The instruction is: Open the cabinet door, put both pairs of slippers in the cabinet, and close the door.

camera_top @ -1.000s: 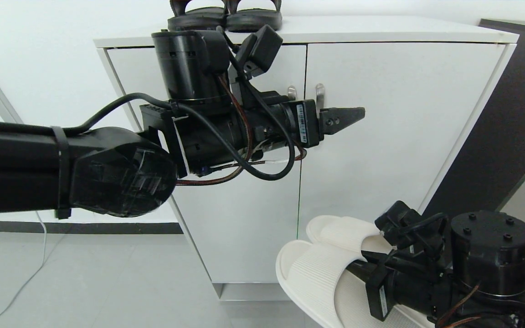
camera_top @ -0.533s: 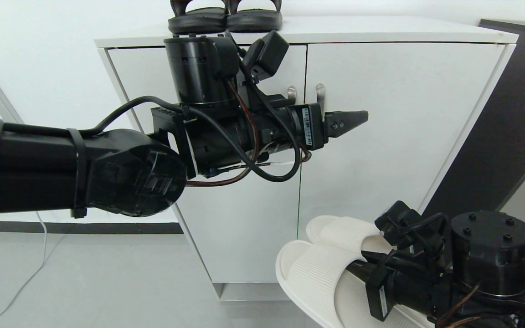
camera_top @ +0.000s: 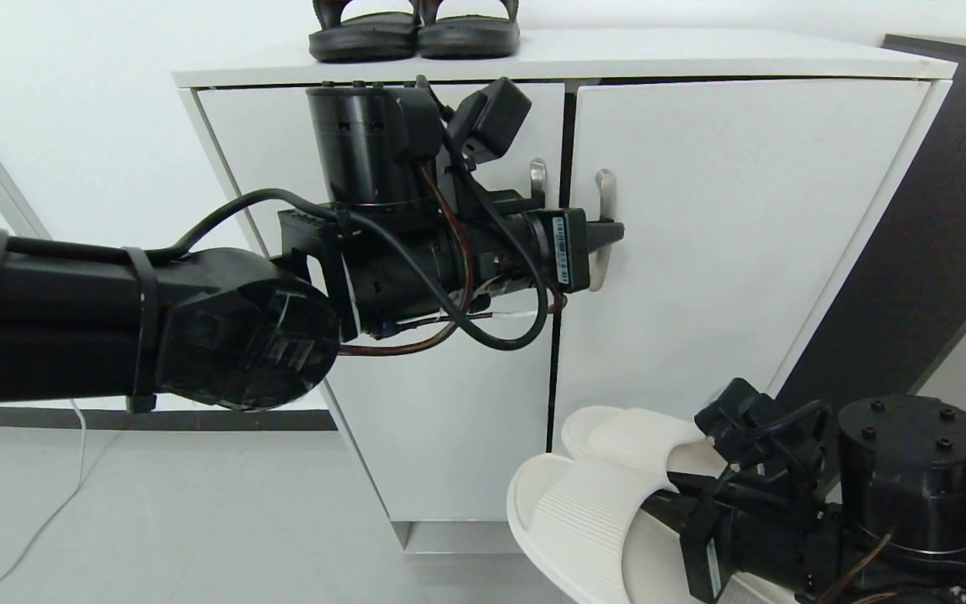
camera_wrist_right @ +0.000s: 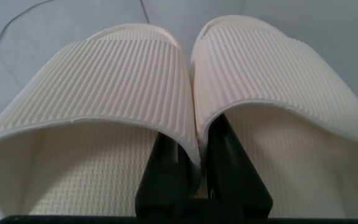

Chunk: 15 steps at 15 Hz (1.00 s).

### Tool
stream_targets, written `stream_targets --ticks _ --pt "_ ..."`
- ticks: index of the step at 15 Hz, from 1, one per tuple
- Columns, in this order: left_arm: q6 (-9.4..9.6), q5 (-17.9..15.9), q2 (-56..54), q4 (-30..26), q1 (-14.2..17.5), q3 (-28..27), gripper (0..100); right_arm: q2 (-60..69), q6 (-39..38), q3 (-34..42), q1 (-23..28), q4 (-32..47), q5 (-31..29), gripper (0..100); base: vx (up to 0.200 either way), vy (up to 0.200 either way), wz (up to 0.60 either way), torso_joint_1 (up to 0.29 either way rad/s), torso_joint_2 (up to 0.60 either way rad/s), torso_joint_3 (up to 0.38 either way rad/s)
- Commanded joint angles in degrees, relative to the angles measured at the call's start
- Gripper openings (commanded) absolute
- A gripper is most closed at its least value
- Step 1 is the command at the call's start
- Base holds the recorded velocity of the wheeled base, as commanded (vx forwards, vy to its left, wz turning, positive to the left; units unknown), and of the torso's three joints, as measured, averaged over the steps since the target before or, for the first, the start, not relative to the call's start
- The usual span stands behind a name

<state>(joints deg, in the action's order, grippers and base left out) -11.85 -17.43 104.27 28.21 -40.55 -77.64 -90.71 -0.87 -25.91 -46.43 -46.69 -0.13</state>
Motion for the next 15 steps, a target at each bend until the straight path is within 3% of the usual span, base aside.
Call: stream_targets --ticks 1,6,10,12,13,15 --pt "-0.10 0.0 -2.8 0.4 -0.9 2.3 0 1.0 0.2 1.1 -0.1 -0.1 1.3 0 0.000 0.000 0.00 0.000 0.00 0.000" --pt "-0.10 0.0 -9.1 2.4 -2.6 10.1 0 5.7 0.3 4.5 -0.3 0.1 11.6 0 0.000 0.000 0.00 0.000 0.00 0.000" --pt "-0.10 0.0 -13.5 2.9 -3.2 15.2 0 6.4 2.7 6.3 -0.3 0.1 13.8 0 0.000 0.000 0.00 0.000 0.00 0.000" --pt "-0.28 -0.1 -13.4 3.9 -1.2 15.6 0 6.4 3.2 6.6 -0.3 0.1 14.1 0 0.000 0.000 0.00 0.000 0.00 0.000" --pt "-0.72 -0.5 -12.8 4.0 0.2 15.1 0 6.3 3.2 6.6 -0.3 0.1 14.1 0 0.000 0.000 0.00 0.000 0.00 0.000" --pt "-5.11 -0.5 -11.3 4.0 1.4 12.7 0 6.3 3.2 6.6 -0.3 0.0 14.1 0 0.000 0.000 0.00 0.000 0.00 0.000"
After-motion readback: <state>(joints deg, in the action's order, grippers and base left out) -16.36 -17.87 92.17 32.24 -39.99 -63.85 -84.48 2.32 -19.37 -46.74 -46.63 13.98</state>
